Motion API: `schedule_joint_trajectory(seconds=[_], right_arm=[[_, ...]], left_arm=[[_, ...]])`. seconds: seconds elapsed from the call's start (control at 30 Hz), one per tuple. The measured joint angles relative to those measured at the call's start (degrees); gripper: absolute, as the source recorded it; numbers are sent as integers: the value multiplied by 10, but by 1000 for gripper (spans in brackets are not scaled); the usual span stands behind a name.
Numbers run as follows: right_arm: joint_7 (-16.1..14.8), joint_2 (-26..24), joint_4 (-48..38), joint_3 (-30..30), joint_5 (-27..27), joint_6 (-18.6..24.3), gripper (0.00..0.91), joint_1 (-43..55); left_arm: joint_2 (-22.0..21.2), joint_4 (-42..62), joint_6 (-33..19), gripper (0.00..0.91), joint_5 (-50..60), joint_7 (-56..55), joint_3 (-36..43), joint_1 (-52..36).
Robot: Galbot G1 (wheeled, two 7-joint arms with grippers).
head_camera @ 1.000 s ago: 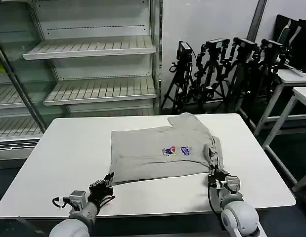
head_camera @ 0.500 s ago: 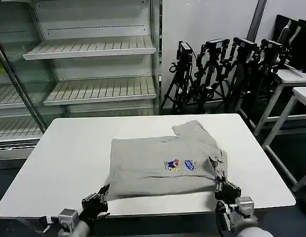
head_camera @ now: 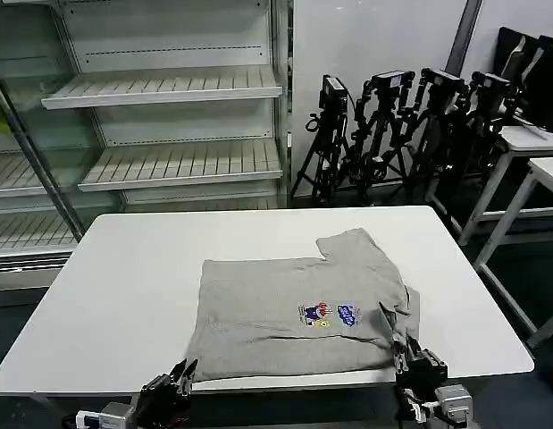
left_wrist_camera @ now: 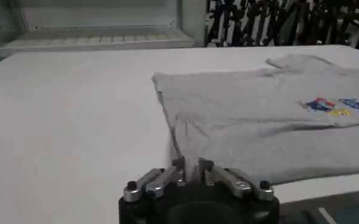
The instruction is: Fold and organize the clothes.
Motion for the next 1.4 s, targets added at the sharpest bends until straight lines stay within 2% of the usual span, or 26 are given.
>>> schedule_joint_trajectory(seconds=[0.27, 0.53, 0.87, 1.13, 1.4], right_arm=[[10, -11, 1, 14, 23, -5, 907, 47], [25, -12, -96, -20, 62, -8, 907, 185], [30, -1, -270, -104, 99, -8, 907, 389], [24, 20, -411, -170, 100, -8, 907, 526], [13, 42, -540, -214, 91, -8, 907, 631]], left_arm=[[7, -37, 3, 907, -14, -2, -18, -2], [28, -18, 6, 907, -63, -12, -16, -83], [38, 117, 7, 907, -104, -44, 44, -267], [28, 236, 7, 907, -115, -61, 111, -408], [8, 345, 8, 907, -121, -72, 166, -512]])
